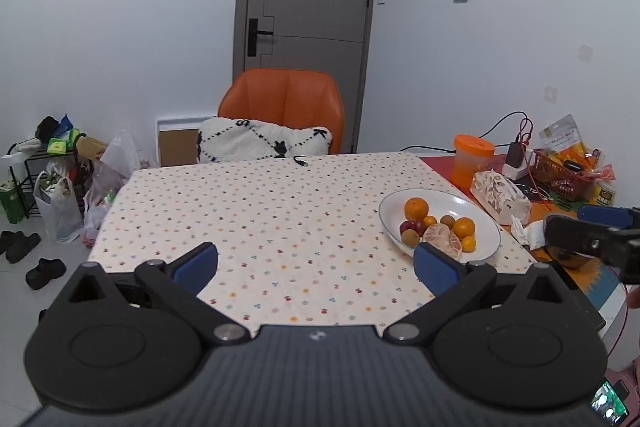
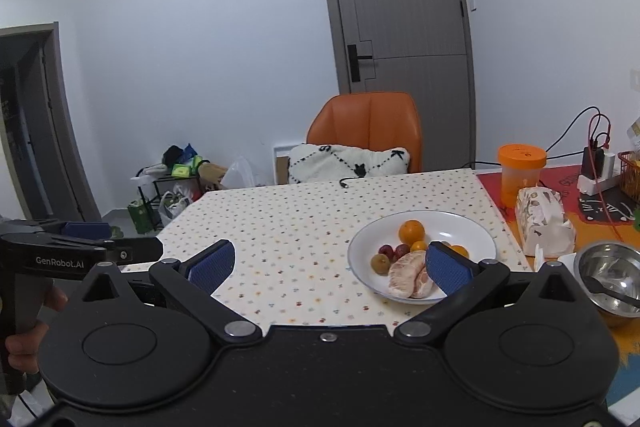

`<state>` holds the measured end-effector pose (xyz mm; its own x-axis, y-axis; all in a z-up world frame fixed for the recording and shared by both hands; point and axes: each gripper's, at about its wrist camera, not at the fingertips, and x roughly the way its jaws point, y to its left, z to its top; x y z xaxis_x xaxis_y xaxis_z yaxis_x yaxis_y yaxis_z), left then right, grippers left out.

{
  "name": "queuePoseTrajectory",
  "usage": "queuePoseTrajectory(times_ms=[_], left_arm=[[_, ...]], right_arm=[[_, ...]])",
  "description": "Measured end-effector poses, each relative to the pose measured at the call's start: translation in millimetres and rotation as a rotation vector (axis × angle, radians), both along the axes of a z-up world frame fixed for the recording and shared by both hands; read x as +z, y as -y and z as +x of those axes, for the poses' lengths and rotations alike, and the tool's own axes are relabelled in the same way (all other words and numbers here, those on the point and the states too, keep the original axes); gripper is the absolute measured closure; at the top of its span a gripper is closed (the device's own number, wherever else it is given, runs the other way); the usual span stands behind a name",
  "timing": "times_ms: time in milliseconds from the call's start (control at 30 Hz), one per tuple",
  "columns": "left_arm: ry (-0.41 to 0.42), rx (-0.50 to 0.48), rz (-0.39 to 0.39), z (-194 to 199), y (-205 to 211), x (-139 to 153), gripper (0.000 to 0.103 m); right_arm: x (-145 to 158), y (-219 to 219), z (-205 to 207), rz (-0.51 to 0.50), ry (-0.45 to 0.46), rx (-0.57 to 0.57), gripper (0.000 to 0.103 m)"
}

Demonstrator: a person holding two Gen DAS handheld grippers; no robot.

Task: Organize fruits

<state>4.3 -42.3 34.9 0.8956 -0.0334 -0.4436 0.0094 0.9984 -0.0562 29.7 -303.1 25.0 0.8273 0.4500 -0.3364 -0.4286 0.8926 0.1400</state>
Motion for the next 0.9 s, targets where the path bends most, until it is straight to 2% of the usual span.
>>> queuePoseTrajectory(times_ms=[133, 367, 533, 667, 900], left_arm=[[-0.002, 0.025, 0.032, -7, -6, 5, 0.0], [0.007, 0.052, 0.023, -23, -20, 12, 0.0], [-0.001, 0.054, 0.021, -22, -28, 16, 0.0], [-0.002, 0.071, 0.014, -22, -33, 16, 0.0], [0.001, 0.068, 0.011, -24, -37, 14, 0.0]], right_arm=[[4, -3, -5, -0.008, -0.006, 0.025, 0.0], [9, -10, -13, -0.005, -0.034, 0.048, 0.0], [17, -12, -20, -0.015, 0.004, 0.062, 0.0], [17, -14, -21, -0.014, 0.001, 0.073, 0.0], [8, -17, -12, -0.014, -0.07, 0.073, 0.0]])
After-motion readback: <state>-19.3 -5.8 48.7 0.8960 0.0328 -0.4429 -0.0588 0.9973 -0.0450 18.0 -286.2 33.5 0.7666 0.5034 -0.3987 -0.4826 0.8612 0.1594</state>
